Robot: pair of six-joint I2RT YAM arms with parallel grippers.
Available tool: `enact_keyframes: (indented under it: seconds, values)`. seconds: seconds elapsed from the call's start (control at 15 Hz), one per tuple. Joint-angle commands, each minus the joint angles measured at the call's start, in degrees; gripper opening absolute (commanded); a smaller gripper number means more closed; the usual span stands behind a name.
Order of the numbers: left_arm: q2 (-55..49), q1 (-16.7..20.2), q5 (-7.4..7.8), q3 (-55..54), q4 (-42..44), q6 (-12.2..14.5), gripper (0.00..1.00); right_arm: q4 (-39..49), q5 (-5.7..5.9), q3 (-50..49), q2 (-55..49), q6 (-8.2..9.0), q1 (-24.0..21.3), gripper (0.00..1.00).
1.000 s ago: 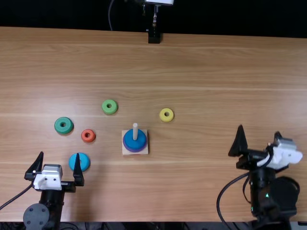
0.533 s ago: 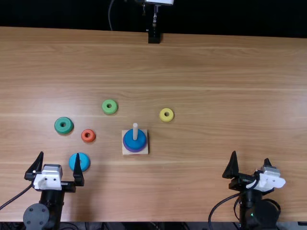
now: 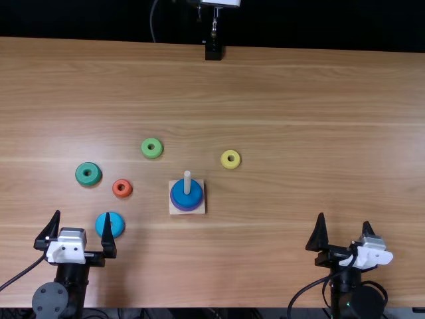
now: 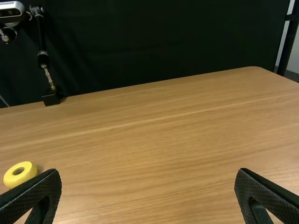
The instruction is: Build the Hanoi tower: stack the rings onto the peg from bottom to top in this color order: purple, dark blue, light blue, dark green, light green, yellow, orange.
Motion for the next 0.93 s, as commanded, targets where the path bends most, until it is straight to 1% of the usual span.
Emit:
enact_keyframes:
  seconds: [0.0,0.73,0.8,0.87]
  values:
    - [-0.6,0.7,-0.46,-1.4,-1.0,0.7,1.00,-0.6,-0.19,-0.9,-0.7,0.19,-0.4,1.00]
    - [-0.6,0.7,-0.57,-1.4,-1.0,0.7,1.00,-0.6,-0.19,-0.8,-0.7,0.19,-0.4,1.00]
    - [-0.6,0.7,-0.46,-1.4,-1.0,0.5,1.00,-0.6,-0.19,-0.8,-0.7,0.19,-0.2,1.00]
    - [-0.6,0.7,-0.04,-1.4,-1.1,0.3,1.00,-0.6,-0.19,-0.8,-0.7,0.19,-0.4,1.00]
